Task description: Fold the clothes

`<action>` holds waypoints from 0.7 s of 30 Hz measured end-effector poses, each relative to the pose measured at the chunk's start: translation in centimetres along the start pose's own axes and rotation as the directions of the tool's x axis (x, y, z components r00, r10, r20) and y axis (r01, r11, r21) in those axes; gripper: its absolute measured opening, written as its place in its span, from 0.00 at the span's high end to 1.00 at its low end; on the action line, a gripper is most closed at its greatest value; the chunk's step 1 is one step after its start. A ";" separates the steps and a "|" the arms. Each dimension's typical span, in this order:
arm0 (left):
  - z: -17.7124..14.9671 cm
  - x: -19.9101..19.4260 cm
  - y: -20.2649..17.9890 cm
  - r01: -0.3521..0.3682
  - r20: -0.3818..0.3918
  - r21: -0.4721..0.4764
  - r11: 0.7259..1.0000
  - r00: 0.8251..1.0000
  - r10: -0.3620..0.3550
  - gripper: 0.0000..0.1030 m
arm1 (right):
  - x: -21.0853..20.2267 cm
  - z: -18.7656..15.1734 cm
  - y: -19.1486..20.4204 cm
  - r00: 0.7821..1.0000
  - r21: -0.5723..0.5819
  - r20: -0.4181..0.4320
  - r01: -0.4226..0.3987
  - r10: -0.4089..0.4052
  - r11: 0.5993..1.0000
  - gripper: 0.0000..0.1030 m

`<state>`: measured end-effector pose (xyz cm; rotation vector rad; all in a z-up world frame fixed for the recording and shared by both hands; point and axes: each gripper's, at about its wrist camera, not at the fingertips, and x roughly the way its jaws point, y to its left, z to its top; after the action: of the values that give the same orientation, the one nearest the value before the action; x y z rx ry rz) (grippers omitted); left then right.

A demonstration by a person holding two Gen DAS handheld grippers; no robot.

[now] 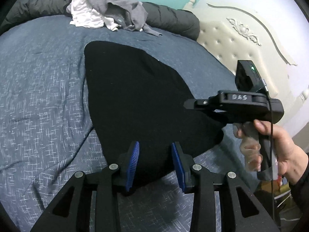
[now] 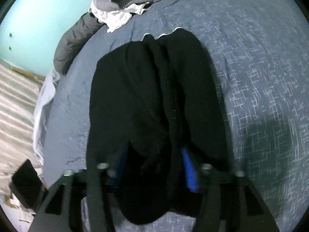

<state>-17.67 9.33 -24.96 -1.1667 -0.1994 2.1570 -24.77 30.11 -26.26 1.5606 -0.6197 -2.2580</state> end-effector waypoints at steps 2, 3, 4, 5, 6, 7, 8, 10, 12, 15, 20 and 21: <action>-0.1 0.0 0.1 0.007 0.000 -0.008 1.000 1.000 -0.007 0.63 | -0.7 -0.1 0.9 1.000 -0.045 0.021 0.014 -0.013 0.999 0.78; -0.1 0.1 0.1 0.005 0.000 -0.007 1.000 1.000 -0.005 0.63 | -1.2 0.0 1.4 0.999 -0.071 0.036 0.023 -0.021 0.997 0.81; -0.2 0.0 -0.2 0.000 -0.001 -0.002 1.000 1.000 0.000 0.63 | -1.9 0.1 1.9 0.998 -0.094 0.053 0.029 -0.024 0.995 0.82; -0.2 -0.1 -0.4 -0.003 -0.002 0.003 1.000 1.000 0.003 0.63 | -2.8 0.3 2.4 0.997 -0.116 0.071 0.033 -0.025 0.993 0.82; -0.1 -0.2 -0.6 0.002 -0.002 0.005 1.000 1.000 -0.002 0.63 | -3.8 0.4 2.9 0.996 -0.138 0.090 0.037 -0.025 0.990 0.83; -0.1 -0.4 -0.8 0.011 -0.001 0.007 1.000 1.000 -0.011 0.63 | -4.8 0.5 3.4 0.994 -0.159 0.109 0.042 -0.025 0.986 0.83; 0.1 -0.5 -1.1 0.018 0.002 0.010 1.000 1.000 -0.018 0.63 | -5.7 0.6 3.9 0.992 -0.184 0.124 0.055 -0.032 0.981 0.83; 0.3 -0.7 -1.5 0.030 0.008 0.019 0.999 1.000 -0.030 0.63 | -7.0 0.4 3.8 0.989 -0.220 0.142 0.081 -0.050 0.972 0.84; 0.4 -1.0 -2.1 0.035 0.009 0.031 0.999 0.999 -0.035 0.63 | -6.7 0.2 2.3 0.989 -0.201 0.127 0.106 -0.081 0.974 0.84; 0.4 -0.4 -2.9 0.036 -0.008 0.050 0.998 0.999 -0.035 0.63 | -4.5 -0.3 -1.5 0.993 -0.104 0.067 0.103 -0.096 0.989 0.83; -0.1 0.7 -2.8 0.027 -0.041 0.055 0.998 0.999 -0.025 0.63 | -2.6 -1.1 -3.2 0.994 -0.062 0.035 0.101 -0.099 0.993 0.76; -0.1 0.8 -2.7 0.031 -0.044 0.049 0.998 0.999 -0.029 0.63 | -2.9 -1.0 -3.2 0.994 -0.063 0.039 0.104 -0.102 0.993 0.70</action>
<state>-16.58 11.84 -24.44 -1.1740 -0.1420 2.0969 -22.87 34.07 -25.92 1.5573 -0.4802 -2.3613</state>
